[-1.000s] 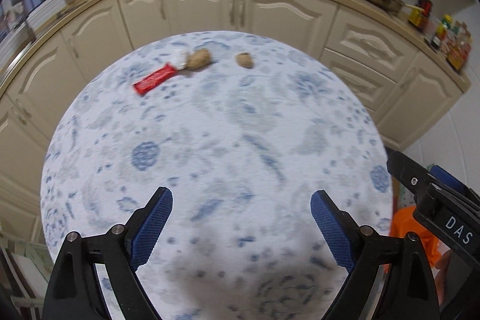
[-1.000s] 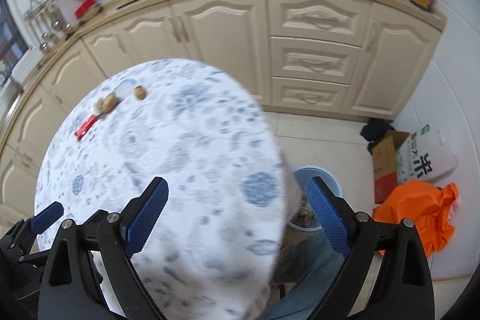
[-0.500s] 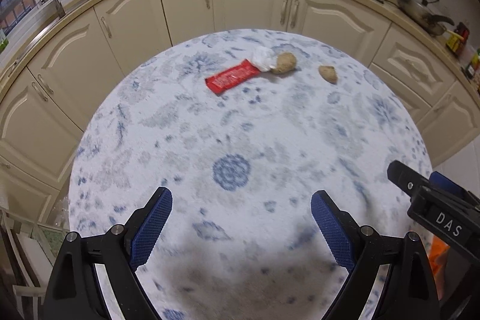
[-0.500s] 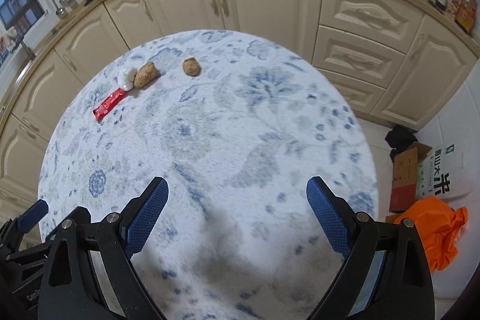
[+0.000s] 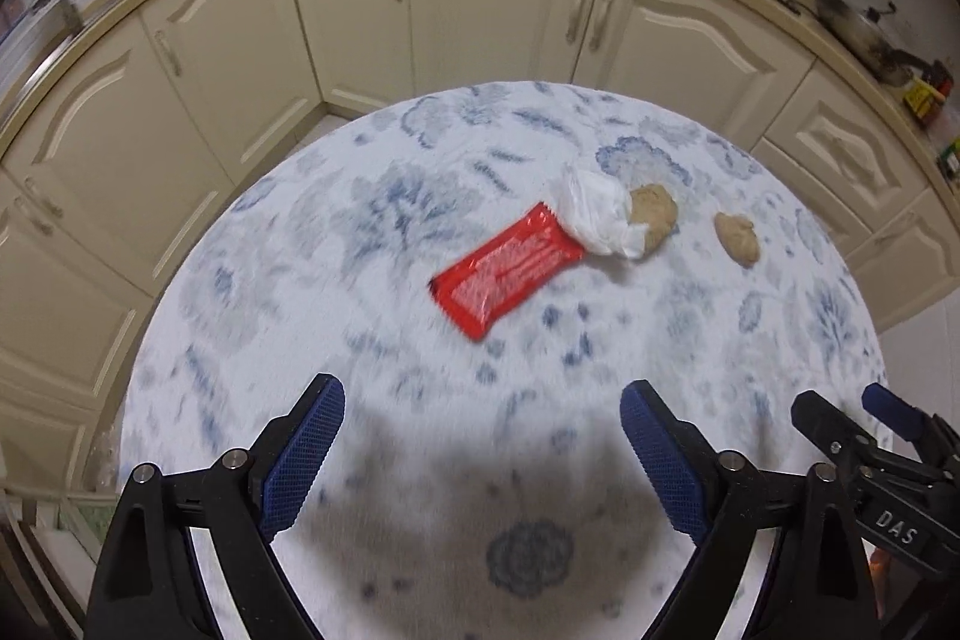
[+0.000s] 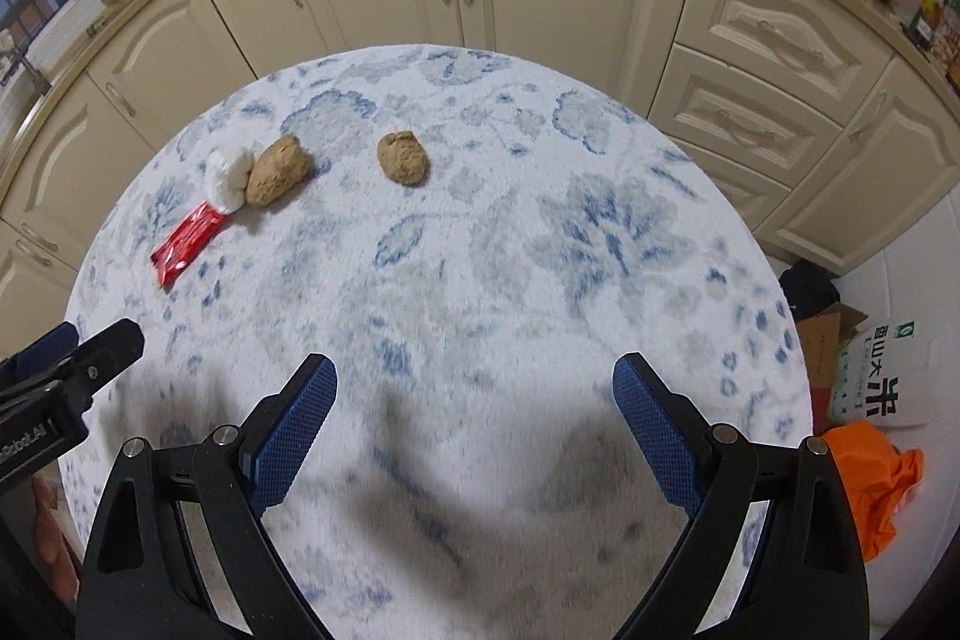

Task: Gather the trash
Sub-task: 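Grasp the red wrapper with the left tool, then grasp the brown lump with the right tool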

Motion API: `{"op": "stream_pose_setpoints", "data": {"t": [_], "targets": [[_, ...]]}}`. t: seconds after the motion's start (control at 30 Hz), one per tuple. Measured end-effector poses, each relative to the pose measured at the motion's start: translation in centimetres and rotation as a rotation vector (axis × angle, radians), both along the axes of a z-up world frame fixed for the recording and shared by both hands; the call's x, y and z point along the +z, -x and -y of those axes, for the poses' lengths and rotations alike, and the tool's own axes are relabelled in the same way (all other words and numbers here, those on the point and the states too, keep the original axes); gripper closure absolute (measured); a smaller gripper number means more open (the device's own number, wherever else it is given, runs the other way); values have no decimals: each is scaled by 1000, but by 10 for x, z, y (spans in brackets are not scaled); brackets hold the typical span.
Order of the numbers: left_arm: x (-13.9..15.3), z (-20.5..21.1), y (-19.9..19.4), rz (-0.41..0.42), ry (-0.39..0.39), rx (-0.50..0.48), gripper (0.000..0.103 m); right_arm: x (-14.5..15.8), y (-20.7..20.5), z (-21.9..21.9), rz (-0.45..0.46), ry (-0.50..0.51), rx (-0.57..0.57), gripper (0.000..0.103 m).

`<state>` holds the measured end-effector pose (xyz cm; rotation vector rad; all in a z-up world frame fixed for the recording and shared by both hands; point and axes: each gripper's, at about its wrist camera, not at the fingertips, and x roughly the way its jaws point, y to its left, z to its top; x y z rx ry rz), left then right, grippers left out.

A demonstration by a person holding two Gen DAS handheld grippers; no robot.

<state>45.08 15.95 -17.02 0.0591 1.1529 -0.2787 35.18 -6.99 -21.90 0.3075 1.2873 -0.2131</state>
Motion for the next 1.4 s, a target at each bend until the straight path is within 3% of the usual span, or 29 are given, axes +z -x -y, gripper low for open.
{"op": "stream_pose_setpoints", "data": {"t": [0.23, 0.27, 0.3, 0.33, 0.47, 0.67, 0.73, 0.87, 0.93, 0.97, 1.07, 1.4], "targets": [[-36, 12, -50, -39, 4, -43, 32, -11, -32, 14, -26, 8, -22, 8], [-42, 15, -53, -43, -13, -49, 37, -12, -35, 15, -29, 3, -24, 8], [-43, 19, -52, 6, -44, -52, 43, -14, -39, 16, -32, -1, -25, 8], [-43, 21, -52, 30, -60, -55, 55, -16, -43, 17, -36, 0, -23, 8], [-45, 15, -58, 11, -30, -43, 75, -21, -56, 18, -44, 20, -10, 8], [-43, -2, -45, -36, 28, 25, 86, -34, -77, 7, -49, 24, 52, 8], [-39, -9, -38, -41, 50, 35, 87, -36, -83, 1, -36, 39, 76, 12], [-27, -11, -22, -25, 79, 37, 92, -40, -93, -7, -11, 75, 107, 30], [-19, -10, -15, -2, 80, 30, 93, -36, -95, -9, 13, 66, 117, 59], [-16, -12, -11, 5, 84, 31, 94, -34, -95, -10, 21, 48, 127, 79], [-8, -14, -1, 13, 101, 21, 102, -33, -90, -9, 29, 21, 127, 78], [9, -17, 28, 43, 102, 4, 102, -24, -54, 3, 34, -90, 122, 78]]}}
